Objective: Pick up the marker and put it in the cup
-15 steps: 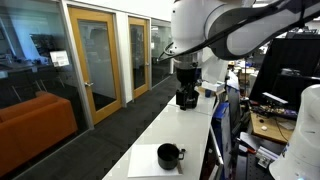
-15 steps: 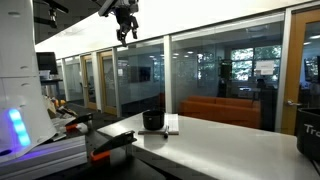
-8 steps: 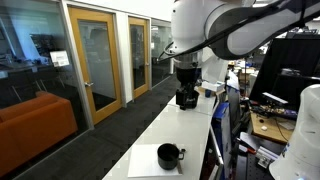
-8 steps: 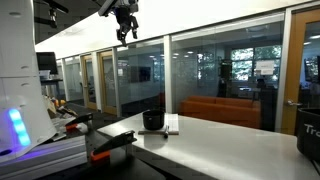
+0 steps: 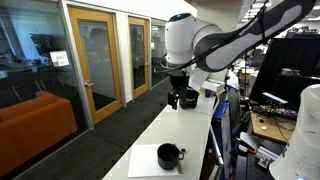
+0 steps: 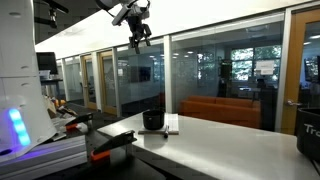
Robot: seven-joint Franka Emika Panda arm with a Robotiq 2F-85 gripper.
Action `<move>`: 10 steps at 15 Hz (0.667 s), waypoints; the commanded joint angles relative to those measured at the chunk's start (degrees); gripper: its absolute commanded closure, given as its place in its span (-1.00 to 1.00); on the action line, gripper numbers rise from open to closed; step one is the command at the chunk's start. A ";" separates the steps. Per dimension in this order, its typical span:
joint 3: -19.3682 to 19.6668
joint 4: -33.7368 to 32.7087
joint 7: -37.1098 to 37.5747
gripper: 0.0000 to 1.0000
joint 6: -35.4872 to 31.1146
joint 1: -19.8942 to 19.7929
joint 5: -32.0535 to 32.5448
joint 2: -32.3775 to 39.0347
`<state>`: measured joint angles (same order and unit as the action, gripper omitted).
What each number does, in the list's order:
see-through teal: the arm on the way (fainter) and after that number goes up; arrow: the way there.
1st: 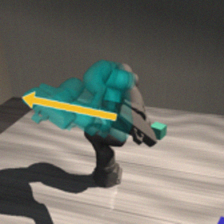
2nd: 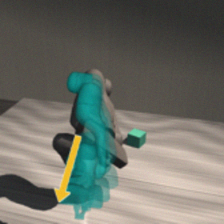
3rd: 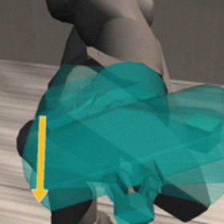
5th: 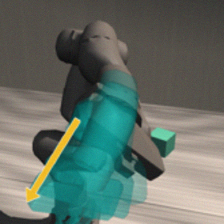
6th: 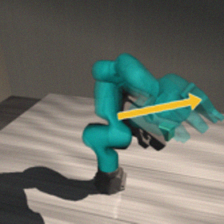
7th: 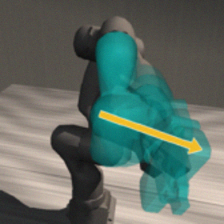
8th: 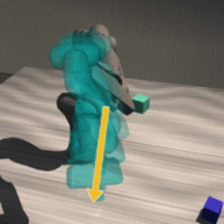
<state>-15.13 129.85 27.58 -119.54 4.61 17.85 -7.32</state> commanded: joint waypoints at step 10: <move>11.29 2.41 -1.06 -1.00 -12.90 -0.33 0.00 15.33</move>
<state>-5.77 132.83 27.32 -130.84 4.49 17.84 5.70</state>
